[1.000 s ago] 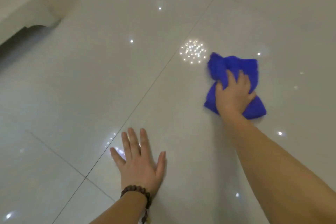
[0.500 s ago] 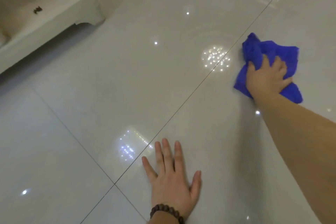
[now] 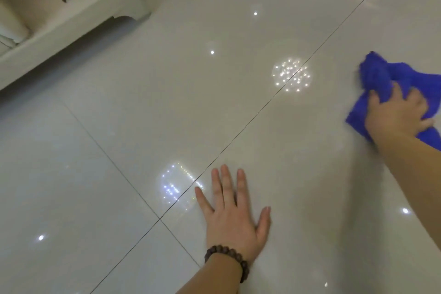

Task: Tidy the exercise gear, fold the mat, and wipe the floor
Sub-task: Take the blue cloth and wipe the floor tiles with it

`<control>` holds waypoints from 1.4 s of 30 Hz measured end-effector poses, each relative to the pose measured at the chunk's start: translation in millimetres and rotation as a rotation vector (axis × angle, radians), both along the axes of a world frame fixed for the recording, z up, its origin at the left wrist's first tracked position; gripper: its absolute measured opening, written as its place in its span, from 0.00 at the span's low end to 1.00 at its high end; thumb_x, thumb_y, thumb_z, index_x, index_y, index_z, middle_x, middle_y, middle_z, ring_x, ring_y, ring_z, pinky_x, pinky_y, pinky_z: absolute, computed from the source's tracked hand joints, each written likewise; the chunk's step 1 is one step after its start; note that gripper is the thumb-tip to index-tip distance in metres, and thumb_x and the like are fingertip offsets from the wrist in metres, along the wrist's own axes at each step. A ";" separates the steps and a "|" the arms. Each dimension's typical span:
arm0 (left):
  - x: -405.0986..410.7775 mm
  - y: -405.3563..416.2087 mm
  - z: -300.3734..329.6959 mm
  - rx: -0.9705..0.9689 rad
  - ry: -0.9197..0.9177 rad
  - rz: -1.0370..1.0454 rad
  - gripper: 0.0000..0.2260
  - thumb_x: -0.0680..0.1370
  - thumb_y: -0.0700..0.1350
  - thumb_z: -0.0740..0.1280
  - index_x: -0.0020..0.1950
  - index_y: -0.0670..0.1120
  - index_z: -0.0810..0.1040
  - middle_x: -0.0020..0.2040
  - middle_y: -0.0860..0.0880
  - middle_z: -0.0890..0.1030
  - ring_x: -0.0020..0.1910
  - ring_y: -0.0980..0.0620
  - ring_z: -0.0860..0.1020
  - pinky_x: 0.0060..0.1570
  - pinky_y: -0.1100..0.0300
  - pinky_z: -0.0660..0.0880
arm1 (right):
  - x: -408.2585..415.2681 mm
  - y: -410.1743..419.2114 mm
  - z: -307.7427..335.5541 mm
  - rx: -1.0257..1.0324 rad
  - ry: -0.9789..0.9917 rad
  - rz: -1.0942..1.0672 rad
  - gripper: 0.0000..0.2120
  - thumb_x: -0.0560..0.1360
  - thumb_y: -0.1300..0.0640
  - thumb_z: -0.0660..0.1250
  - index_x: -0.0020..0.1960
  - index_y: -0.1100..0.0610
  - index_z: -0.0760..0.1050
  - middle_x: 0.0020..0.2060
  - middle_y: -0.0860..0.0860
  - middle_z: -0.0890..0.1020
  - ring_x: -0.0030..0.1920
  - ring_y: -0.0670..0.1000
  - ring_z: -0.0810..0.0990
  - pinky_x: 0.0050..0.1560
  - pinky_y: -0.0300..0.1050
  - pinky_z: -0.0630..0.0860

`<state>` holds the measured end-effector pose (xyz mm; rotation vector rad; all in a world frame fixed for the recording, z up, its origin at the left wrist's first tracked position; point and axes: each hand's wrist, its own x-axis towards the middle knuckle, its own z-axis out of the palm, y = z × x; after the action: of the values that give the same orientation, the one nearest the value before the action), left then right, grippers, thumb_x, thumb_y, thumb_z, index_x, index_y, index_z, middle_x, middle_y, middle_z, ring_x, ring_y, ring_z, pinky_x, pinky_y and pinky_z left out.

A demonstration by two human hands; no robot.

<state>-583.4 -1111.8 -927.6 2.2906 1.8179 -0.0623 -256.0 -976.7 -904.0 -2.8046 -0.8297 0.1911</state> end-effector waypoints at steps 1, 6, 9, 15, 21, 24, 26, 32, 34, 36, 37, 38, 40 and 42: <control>0.1 0.0 0.4 0.002 -0.004 0.002 0.37 0.76 0.65 0.55 0.78 0.44 0.58 0.77 0.38 0.57 0.77 0.39 0.52 0.68 0.30 0.52 | -17.5 1.5 0.1 -0.009 0.018 -0.056 0.27 0.78 0.40 0.52 0.75 0.49 0.59 0.75 0.57 0.57 0.75 0.59 0.53 0.70 0.68 0.49; -1.0 0.1 -1.5 -0.051 0.012 0.000 0.36 0.74 0.63 0.56 0.76 0.42 0.63 0.74 0.35 0.64 0.76 0.37 0.57 0.68 0.30 0.51 | -238.3 8.8 -12.9 0.045 -0.025 0.964 0.26 0.77 0.42 0.58 0.73 0.43 0.60 0.75 0.51 0.59 0.75 0.54 0.55 0.69 0.61 0.52; -1.1 -0.4 -2.2 -0.035 0.008 0.006 0.36 0.74 0.63 0.56 0.75 0.42 0.64 0.73 0.35 0.65 0.75 0.37 0.58 0.68 0.31 0.50 | -257.0 11.6 -6.3 0.028 0.027 1.416 0.24 0.76 0.40 0.57 0.72 0.41 0.63 0.74 0.47 0.61 0.74 0.51 0.57 0.68 0.56 0.52; -1.3 -1.1 -2.2 -0.009 -0.012 0.022 0.37 0.77 0.65 0.52 0.79 0.44 0.55 0.78 0.37 0.55 0.78 0.40 0.48 0.70 0.31 0.50 | -44.1 -37.3 -6.8 0.056 -0.013 0.236 0.23 0.77 0.46 0.60 0.72 0.48 0.65 0.73 0.54 0.62 0.73 0.57 0.58 0.69 0.63 0.56; 0.2 1.0 -1.2 -0.028 -0.007 0.028 0.37 0.76 0.65 0.51 0.78 0.43 0.56 0.78 0.38 0.53 0.78 0.41 0.47 0.70 0.31 0.47 | -191.0 -41.8 -9.3 0.019 -0.029 0.693 0.25 0.76 0.46 0.60 0.73 0.45 0.62 0.74 0.51 0.60 0.73 0.54 0.56 0.69 0.60 0.54; 0.3 0.1 -1.8 -0.024 -0.009 0.044 0.39 0.76 0.65 0.50 0.78 0.41 0.53 0.79 0.40 0.50 0.78 0.43 0.44 0.71 0.33 0.44 | -227.2 -42.0 -5.9 -0.003 0.002 1.157 0.25 0.76 0.43 0.59 0.72 0.42 0.63 0.74 0.48 0.60 0.74 0.52 0.57 0.69 0.57 0.52; 0.2 0.3 -0.1 -0.022 -0.018 0.049 0.39 0.76 0.65 0.48 0.79 0.41 0.51 0.79 0.40 0.50 0.78 0.43 0.43 0.72 0.33 0.43 | -174.6 -54.8 -11.3 0.036 -0.043 1.021 0.24 0.75 0.42 0.58 0.71 0.42 0.65 0.73 0.49 0.63 0.72 0.53 0.60 0.67 0.58 0.55; -0.3 -1.0 5.6 -0.074 0.002 0.024 0.39 0.77 0.66 0.44 0.79 0.43 0.40 0.79 0.41 0.39 0.76 0.44 0.34 0.71 0.35 0.36 | -43.9 -163.5 -10.7 0.023 -0.064 0.164 0.24 0.77 0.45 0.58 0.72 0.48 0.64 0.73 0.55 0.63 0.72 0.57 0.59 0.68 0.63 0.55; -0.8 -0.8 4.8 -0.062 0.014 0.022 0.38 0.77 0.66 0.43 0.79 0.43 0.39 0.79 0.40 0.39 0.77 0.43 0.34 0.71 0.34 0.35 | -64.1 -165.3 -9.1 -0.002 -0.030 -0.005 0.25 0.78 0.46 0.58 0.73 0.48 0.62 0.74 0.55 0.61 0.73 0.57 0.57 0.69 0.63 0.54; -2.5 -0.6 3.6 -0.068 0.035 0.023 0.38 0.77 0.65 0.43 0.79 0.43 0.39 0.78 0.39 0.39 0.77 0.42 0.35 0.70 0.33 0.36 | -115.5 -161.1 -11.5 -0.003 -0.023 0.042 0.26 0.77 0.46 0.58 0.74 0.47 0.62 0.74 0.54 0.61 0.73 0.56 0.57 0.68 0.64 0.55; -2.4 -0.3 3.3 -0.067 0.031 0.017 0.37 0.77 0.65 0.43 0.79 0.44 0.40 0.79 0.40 0.40 0.77 0.42 0.36 0.70 0.33 0.37 | -145.7 -160.8 -14.6 0.006 -0.044 0.171 0.26 0.76 0.46 0.59 0.73 0.47 0.63 0.74 0.54 0.62 0.73 0.56 0.58 0.67 0.64 0.57; -1.6 -0.7 3.7 -0.062 0.012 0.006 0.36 0.77 0.64 0.44 0.79 0.45 0.41 0.79 0.40 0.41 0.77 0.42 0.37 0.71 0.33 0.38 | -174.1 -162.2 -18.7 0.001 -0.073 0.327 0.26 0.75 0.45 0.59 0.72 0.46 0.64 0.73 0.54 0.64 0.73 0.56 0.60 0.66 0.64 0.58; -3.6 -2.7 9.3 -0.057 -0.067 -0.016 0.35 0.77 0.62 0.45 0.79 0.46 0.42 0.79 0.42 0.42 0.78 0.43 0.39 0.71 0.33 0.40 | -203.4 -165.7 -16.5 -0.040 -0.077 0.564 0.26 0.75 0.43 0.58 0.72 0.44 0.64 0.73 0.52 0.64 0.72 0.55 0.60 0.67 0.62 0.58; -24.7 -7.9 14.3 -0.009 -0.114 0.015 0.36 0.76 0.62 0.45 0.79 0.45 0.41 0.79 0.43 0.42 0.78 0.45 0.40 0.72 0.34 0.40 | -189.1 -170.8 -10.4 -0.064 -0.048 0.690 0.26 0.74 0.40 0.54 0.72 0.43 0.64 0.73 0.50 0.64 0.72 0.55 0.61 0.67 0.61 0.58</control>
<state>-608.1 -1119.7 -913.3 2.2253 1.7745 0.0603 -445.1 -1147.4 -914.4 -2.4635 -1.7982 0.2534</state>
